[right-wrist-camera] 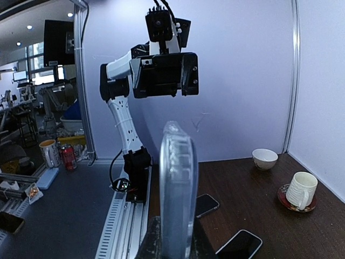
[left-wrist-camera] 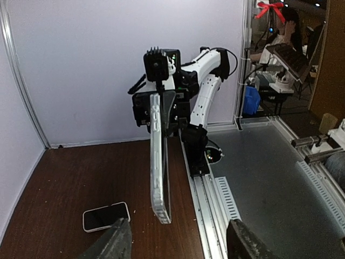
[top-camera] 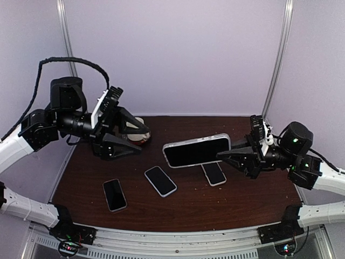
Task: Take the phone out of the phone case
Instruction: Pass from the left arm to the right, then remove the top left corner of the phone from the phone case.
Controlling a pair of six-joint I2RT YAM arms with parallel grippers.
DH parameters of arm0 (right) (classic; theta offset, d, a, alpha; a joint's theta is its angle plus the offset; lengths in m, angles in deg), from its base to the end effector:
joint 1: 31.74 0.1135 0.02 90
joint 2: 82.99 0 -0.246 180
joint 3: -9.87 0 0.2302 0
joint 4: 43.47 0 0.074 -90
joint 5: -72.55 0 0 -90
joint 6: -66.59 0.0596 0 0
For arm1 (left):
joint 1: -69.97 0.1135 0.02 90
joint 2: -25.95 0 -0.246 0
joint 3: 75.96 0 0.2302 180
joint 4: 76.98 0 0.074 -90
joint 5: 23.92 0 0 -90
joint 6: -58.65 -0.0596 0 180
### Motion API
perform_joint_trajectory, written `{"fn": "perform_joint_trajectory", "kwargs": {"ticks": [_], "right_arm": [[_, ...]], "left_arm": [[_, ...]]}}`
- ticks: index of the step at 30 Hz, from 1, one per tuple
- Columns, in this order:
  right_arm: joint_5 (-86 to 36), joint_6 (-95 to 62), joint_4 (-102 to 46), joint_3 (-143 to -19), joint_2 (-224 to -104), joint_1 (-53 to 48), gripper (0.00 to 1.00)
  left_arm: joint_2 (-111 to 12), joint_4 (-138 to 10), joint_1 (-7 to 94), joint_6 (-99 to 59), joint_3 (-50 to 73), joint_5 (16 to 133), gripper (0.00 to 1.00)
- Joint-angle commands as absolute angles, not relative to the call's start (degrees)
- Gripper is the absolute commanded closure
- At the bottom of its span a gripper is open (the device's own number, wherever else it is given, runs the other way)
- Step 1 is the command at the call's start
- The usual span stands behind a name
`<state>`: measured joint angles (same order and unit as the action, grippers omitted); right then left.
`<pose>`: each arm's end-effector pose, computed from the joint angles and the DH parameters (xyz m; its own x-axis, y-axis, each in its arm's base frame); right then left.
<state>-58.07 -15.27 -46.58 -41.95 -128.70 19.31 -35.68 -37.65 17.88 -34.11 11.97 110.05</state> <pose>0.0923 0.1759 0.3332 -0.0411 0.1202 -0.9919 -0.9985 -0.0400 0.0365 0.1046 -0.2017 0.4056 -0.0910 0.1733 -0.9807 0.9890 -0.0999 -0.1094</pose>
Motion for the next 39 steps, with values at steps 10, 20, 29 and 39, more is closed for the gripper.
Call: {"fn": "perform_joint_trajectory", "kwargs": {"ticks": [10, 20, 29, 39], "right_arm": [[-60.33, -39.18, -34.87, -49.93, -133.23, 19.68, 1.00], [-64.15, -41.42, -32.47, -55.20, -138.25, 20.74, 1.00], [-65.00, -44.49, -31.06, -57.31, -141.45, 21.00, 1.00], [-65.86, -47.01, -30.10, -56.89, -140.39, 20.93, 1.00]], "left_arm": [[-44.12, -38.31, 20.50, -58.60, 6.32, 122.75, 0.48], [-42.46, -47.02, 20.40, -56.08, -0.27, 123.57, 0.56], [-41.52, -47.35, 19.32, -56.62, -1.43, 124.27, 0.68], [-41.49, -44.01, 18.47, -61.00, -2.23, 123.78, 0.72]]}}
